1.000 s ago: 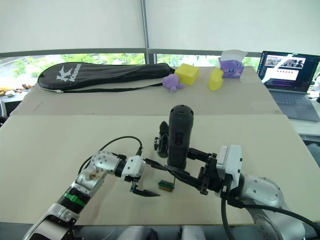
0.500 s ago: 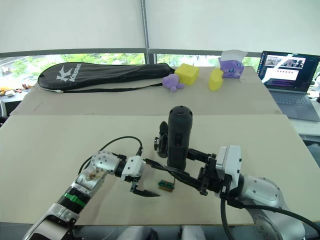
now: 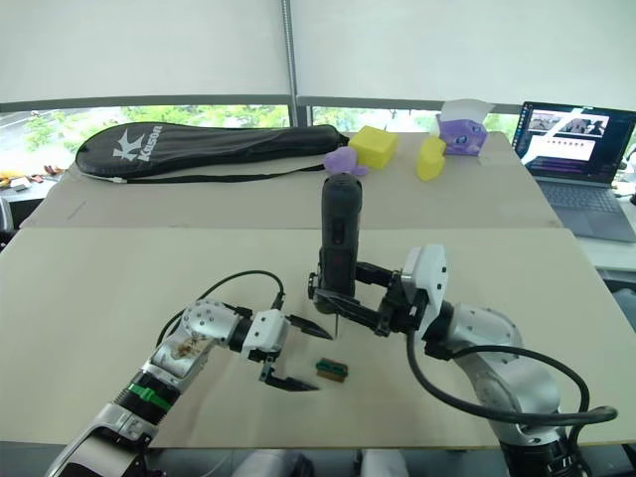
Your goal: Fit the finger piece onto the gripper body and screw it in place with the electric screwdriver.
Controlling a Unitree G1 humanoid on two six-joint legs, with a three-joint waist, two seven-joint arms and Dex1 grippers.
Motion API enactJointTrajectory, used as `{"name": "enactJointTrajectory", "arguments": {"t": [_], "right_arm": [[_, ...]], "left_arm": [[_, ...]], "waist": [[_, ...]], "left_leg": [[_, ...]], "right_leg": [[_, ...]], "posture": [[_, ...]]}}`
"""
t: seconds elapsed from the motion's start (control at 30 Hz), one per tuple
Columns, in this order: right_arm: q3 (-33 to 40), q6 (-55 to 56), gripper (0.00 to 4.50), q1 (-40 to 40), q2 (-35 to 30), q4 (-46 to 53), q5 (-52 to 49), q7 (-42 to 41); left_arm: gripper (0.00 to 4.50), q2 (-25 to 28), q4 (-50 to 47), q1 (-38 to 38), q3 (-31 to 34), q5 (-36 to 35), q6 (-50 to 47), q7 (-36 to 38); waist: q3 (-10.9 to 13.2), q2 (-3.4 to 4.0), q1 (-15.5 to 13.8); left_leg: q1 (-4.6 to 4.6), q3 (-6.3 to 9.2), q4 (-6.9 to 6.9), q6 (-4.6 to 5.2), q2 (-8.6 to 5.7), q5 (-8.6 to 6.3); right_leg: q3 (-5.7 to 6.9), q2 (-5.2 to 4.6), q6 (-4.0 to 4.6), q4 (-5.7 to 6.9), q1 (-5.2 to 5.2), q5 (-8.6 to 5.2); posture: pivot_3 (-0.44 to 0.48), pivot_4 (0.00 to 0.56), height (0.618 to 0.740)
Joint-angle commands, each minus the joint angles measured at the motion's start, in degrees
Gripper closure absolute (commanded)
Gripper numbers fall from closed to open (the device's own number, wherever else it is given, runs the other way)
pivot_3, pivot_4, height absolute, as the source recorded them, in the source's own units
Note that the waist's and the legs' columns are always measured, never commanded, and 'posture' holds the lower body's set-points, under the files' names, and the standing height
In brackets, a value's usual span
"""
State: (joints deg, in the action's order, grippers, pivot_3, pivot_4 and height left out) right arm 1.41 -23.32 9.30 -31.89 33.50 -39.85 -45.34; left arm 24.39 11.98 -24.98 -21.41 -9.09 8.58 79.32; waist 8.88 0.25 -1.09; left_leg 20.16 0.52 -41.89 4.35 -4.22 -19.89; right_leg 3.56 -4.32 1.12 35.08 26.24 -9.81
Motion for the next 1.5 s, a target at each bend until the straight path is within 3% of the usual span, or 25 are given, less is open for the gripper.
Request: {"name": "enactJointTrajectory", "arguments": {"t": [0.03, 0.57, 1.5], "right_arm": [[3.9, -0.59, 2.53, -0.03, -1.55, 5.83, -4.59, 0.16], [4.82, 1.28, 2.53, -6.04, -5.08, 8.99, -5.61, -3.1], [2.15, 2.14, 2.53, -6.88, -3.19, 9.58, -1.4, -1.5]], "left_arm": [[0.0, 0.18, -0.85, -0.72, 0.37, -0.22, 0.65, -0.31], [0.0, -0.42, 1.07, -1.49, 0.08, -0.02, 2.13, -0.24], [0.0, -0.15, 0.4, -1.05, -0.4, -0.31, 1.71, 1.59]], "waist": [[0.0, 0.0, 0.03], [0.0, -0.01, 0.03], [0.0, -0.01, 0.03]], "left_leg": [[0.0, 0.01, 0.0, 0.0, 0.01, 0.0], [0.0, 0.01, 0.0, 0.0, 0.03, 0.0], [0.0, 0.0, 0.0, 0.0, 0.03, 0.0]], "right_leg": [[0.0, 0.01, 0.0, 0.0, 0.0, 0.0], [-0.01, 0.01, 0.0, 0.0, -0.01, 0.0], [-0.01, 0.01, 0.0, 0.0, -0.01, 0.0]], "posture": [[0.0, 0.15, 0.74], [0.0, 0.15, 0.74], [0.0, 0.15, 0.74]]}}
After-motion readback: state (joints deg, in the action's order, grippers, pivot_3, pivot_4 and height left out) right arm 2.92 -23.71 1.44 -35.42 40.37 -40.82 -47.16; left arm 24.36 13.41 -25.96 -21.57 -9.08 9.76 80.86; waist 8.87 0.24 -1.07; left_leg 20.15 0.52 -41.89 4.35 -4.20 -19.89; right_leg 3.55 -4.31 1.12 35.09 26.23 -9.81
